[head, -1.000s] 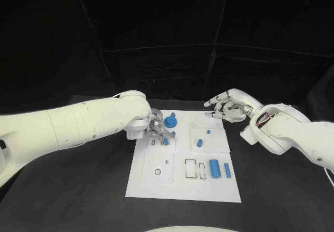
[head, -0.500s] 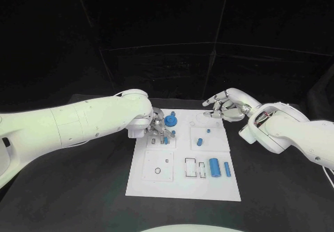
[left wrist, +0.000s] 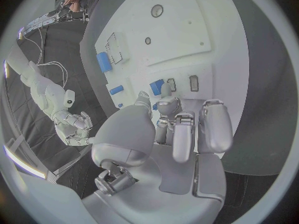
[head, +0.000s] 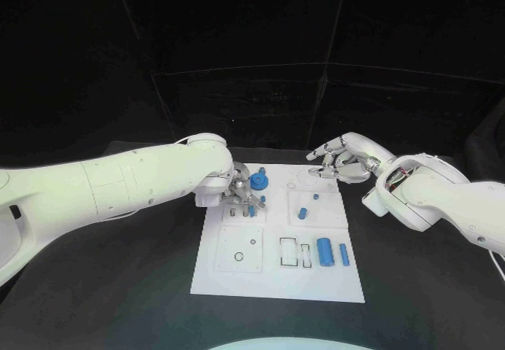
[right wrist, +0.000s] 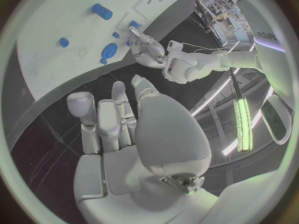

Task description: Assemble the parts on the task board

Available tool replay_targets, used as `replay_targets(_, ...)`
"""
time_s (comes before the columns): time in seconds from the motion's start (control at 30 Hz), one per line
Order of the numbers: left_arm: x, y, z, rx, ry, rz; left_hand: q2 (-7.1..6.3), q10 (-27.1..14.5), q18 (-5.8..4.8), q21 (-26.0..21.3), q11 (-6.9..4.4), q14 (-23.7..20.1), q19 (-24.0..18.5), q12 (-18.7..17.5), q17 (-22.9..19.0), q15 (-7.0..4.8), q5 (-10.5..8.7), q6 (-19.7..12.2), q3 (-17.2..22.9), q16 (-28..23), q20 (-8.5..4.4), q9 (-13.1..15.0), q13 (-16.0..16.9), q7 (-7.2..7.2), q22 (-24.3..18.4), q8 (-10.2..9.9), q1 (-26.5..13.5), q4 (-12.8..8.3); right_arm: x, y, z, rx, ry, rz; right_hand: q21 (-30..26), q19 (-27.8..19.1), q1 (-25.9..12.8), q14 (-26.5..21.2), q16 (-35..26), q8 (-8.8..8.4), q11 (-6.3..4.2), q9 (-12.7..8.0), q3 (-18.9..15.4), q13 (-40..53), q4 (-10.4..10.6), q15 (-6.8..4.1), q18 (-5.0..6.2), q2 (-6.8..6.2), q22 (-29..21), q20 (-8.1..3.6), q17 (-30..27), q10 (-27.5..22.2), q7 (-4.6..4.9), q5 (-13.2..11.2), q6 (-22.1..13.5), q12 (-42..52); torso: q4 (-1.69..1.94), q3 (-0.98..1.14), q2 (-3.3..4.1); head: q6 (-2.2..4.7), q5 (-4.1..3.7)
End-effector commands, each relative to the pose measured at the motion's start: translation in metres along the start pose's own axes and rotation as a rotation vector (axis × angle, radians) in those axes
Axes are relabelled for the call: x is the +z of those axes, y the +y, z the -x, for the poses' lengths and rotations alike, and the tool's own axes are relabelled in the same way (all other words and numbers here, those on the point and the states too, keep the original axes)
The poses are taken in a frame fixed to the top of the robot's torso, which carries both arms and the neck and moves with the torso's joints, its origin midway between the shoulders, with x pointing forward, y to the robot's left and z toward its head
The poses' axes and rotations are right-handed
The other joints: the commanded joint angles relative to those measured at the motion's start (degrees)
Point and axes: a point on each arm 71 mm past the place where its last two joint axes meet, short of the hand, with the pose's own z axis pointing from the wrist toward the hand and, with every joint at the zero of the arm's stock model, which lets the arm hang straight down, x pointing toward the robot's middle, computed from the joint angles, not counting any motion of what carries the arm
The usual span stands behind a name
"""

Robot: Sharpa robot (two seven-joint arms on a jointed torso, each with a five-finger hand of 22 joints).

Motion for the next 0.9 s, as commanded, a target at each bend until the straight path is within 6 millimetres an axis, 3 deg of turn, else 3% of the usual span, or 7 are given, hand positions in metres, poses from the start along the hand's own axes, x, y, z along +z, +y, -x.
replay_targets(0.03, 0.0000, -0.0002, -0.0004, 0.017, 0.013, 0.010, 0.01, 0.3, -0.92, 0.3, -0.24, 5.9, 0.4, 0.4, 15.1, -0.52, -0.07, -0.6, 0.0, 0.2, -0.13, 0.1, 0.1, 0.00, 0.1, 0.3, 0.5, -0.5, 0.0003, 0.0015, 0.0003, -0.006, 0.006, 0.006, -0.4, -0.5, 0.7, -0.3, -0.4, 0.35, -0.24, 0.0, -0.1, -0.1, 0.2, 0.01, 0.77, -0.09, -0.2, 0.16, -0.2, -0.3, -0.01, 0.2, -0.4, -0.2, 0.02, -0.04, -0.01, -0.07, -0.15)
replay_targets(0.2, 0.0004, -0.0011, -0.0010, 0.023, 0.021, 0.010, -0.03, 0.3, -0.93, 0.3, -0.26, 5.9, 0.4, 0.5, 15.1, -0.53, -0.07, -0.7, 0.2, 0.2, -0.14, 0.4, 0.2, -0.03, 0.2, 0.6, 1.0, -1.0, 0.0005, 0.0015, 0.0001, -0.006, 0.006, 0.006, -0.4, -0.5, 0.7, -0.3, -0.4, 0.35, -0.24, 0.0, -0.1, -0.1, 0.2, 0.01, 0.77, -0.09, -0.2, 0.16, -0.2, -0.3, -0.01, 0.2, -0.4, -0.2, 0.06, -0.04, 0.01, -0.15, -0.18)
replay_targets(0.7, 0.0016, -0.0022, -0.0028, 0.027, 0.025, 0.009, 0.35, 0.2, -0.92, 0.5, -0.44, 5.9, 0.2, 0.4, 15.1, -0.66, -0.04, -1.9, 3.5, 0.2, -0.22, 1.7, 0.3, -0.20, 0.6, 1.7, 5.5, -5.7, 0.0021, 0.0025, -0.0012, -0.005, 0.009, 0.010, -0.5, -0.5, 0.7, -0.3, -0.5, 0.39, -0.23, 0.0, 0.0, -0.2, 0.2, 0.01, 0.78, -0.06, -0.3, 0.16, -0.3, -0.3, 0.00, 0.4, -0.4, -0.3, 0.09, -0.02, -0.01, -0.34, -0.27)
replay_targets(0.9, 0.0015, -0.0032, -0.0019, 0.012, 0.005, -0.005, 2.09, 0.0, -0.91, 0.5, -0.87, 5.9, 0.1, 0.0, 15.1, -1.01, 0.01, -2.6, 7.5, 0.2, -0.49, 1.8, 0.2, -0.65, 0.7, 1.5, 9.2, -8.7, 0.0026, 0.0027, -0.0016, -0.005, 0.011, 0.010, -0.6, -0.5, 0.8, -0.3, -0.5, 0.41, -0.23, 0.0, 0.0, -0.2, 0.2, 0.02, 0.78, -0.04, -0.3, 0.17, -0.3, -0.3, 0.00, 0.5, -0.4, -0.3, 0.05, 0.01, 0.01, -0.39, -0.21)
